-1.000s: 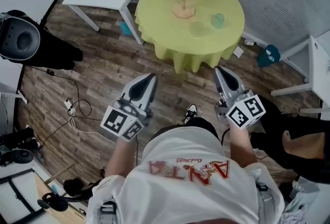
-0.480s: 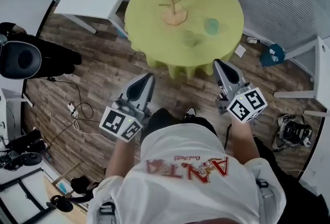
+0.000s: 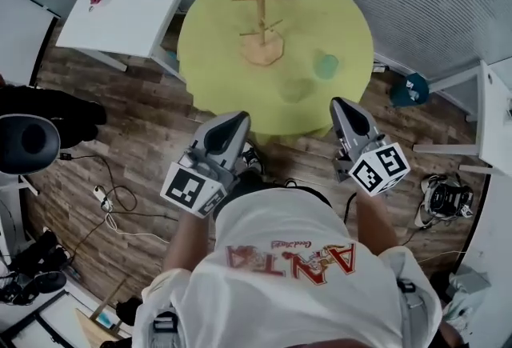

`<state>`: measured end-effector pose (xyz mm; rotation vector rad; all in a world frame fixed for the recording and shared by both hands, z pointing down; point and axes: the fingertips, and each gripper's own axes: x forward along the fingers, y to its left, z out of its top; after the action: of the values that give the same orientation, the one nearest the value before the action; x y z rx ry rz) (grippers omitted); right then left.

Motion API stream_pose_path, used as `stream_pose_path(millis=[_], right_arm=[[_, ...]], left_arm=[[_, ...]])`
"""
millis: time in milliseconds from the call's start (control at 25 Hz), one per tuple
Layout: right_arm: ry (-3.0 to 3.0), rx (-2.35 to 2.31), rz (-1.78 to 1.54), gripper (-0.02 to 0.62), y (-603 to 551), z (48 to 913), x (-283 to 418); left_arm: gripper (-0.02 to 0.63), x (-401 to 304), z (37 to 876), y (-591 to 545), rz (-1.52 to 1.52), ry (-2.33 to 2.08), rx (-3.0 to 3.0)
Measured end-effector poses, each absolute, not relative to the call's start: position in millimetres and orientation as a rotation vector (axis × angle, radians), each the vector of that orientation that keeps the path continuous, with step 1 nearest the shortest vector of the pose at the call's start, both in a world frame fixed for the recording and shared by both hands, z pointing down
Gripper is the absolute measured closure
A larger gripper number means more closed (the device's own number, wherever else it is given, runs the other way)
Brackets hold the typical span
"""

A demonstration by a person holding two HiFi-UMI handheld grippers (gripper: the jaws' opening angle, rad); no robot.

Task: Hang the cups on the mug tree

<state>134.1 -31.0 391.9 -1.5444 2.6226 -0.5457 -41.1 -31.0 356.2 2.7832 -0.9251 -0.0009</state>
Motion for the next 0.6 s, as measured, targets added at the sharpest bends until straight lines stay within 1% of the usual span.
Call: stream_pose_path(millis=[240,480,600], right_arm=[[2.672,-1.62,-0.481,0.598,-91,383,102],[2.631,-1.801,-0.589,0.598,-127,419,110],[2.67,-1.812,-0.624,0.598,-140,433,115]], left_arm=[[0.597,-66,355,-108,-0.02,-0.847,2.781],[0.597,-74,371,-144,0.0,-0.804,2.748],[0.597,-72,376,-153,0.009,-0.813,2.726]])
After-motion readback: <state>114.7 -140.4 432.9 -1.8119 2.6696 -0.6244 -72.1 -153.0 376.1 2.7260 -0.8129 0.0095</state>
